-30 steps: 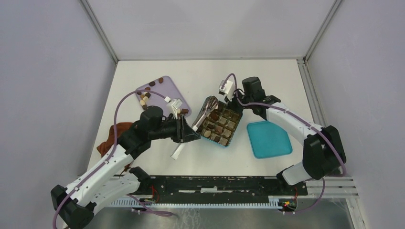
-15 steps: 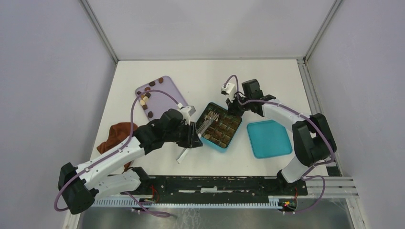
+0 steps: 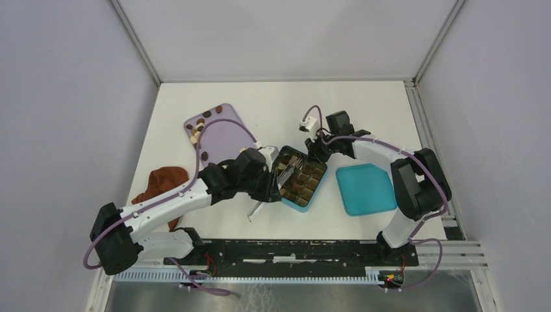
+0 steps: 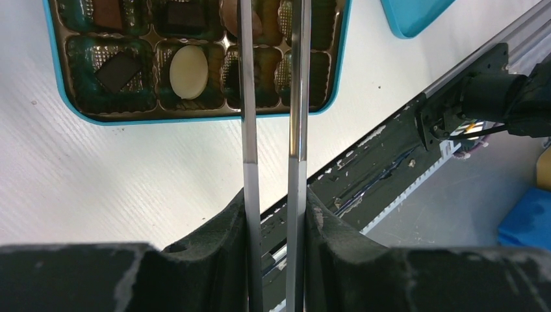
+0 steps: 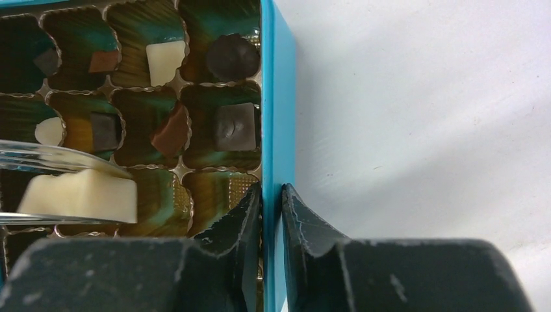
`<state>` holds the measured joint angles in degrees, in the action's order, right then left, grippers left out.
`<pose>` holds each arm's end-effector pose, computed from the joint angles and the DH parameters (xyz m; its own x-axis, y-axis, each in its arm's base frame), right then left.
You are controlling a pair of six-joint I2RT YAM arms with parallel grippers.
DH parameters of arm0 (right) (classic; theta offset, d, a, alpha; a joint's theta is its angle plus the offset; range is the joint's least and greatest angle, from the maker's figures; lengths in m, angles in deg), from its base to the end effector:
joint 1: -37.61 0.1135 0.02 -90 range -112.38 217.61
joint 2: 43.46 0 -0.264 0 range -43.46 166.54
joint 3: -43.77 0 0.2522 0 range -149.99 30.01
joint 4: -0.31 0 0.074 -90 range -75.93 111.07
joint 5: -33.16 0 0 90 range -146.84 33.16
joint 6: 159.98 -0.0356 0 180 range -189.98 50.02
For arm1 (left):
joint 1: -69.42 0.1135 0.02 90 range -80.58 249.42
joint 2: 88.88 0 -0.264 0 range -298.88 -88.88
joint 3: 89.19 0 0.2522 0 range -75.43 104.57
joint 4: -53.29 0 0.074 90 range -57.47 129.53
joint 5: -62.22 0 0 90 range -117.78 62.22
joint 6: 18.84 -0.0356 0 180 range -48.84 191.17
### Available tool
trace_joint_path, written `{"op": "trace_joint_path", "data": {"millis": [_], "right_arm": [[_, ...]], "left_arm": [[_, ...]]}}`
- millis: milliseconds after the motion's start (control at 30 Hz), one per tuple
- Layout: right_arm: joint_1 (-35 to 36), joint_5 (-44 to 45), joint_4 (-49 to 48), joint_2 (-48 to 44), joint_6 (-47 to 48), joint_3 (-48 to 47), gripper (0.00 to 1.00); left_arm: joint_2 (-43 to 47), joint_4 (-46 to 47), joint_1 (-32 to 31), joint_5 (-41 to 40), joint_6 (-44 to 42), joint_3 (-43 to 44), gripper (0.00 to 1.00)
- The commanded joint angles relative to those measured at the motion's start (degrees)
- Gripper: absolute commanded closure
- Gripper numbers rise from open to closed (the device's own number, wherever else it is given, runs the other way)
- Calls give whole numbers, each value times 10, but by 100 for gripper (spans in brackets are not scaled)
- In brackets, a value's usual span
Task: Pack the chocolate
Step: Place the fake chocolate in the packing box.
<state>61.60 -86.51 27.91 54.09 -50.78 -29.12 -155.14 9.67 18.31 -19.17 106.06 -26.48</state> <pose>0.3109 0.1576 0.1870 -0.4751 -0.5242 -0.7068 -0.8326 0.5276 0.1684 0.1463 -0.1899 0.2595 -0.8545 0.1583 -0.4947 0.4201 0.7707 -0.4790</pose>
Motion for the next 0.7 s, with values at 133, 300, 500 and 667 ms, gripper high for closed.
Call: {"op": "trace_joint_path", "data": {"millis": [133,300,500,667], "right_arm": [[-2,-41,-20,-10,-11,-21,61],[-25,-57,-18,-32,-12,-19,50],[-64,-84,-21,-50,-14,-16,47],[-84,-99,-20,-54,-15,-14,46]], "left_arm": [[-14,28,-26,-35,-18,24,98],[-18,29,-34,-42,-14,24,98],[-37,27,-44,-54,-14,26,98],[-46,26,-52,-63,-13,31,98]]}}
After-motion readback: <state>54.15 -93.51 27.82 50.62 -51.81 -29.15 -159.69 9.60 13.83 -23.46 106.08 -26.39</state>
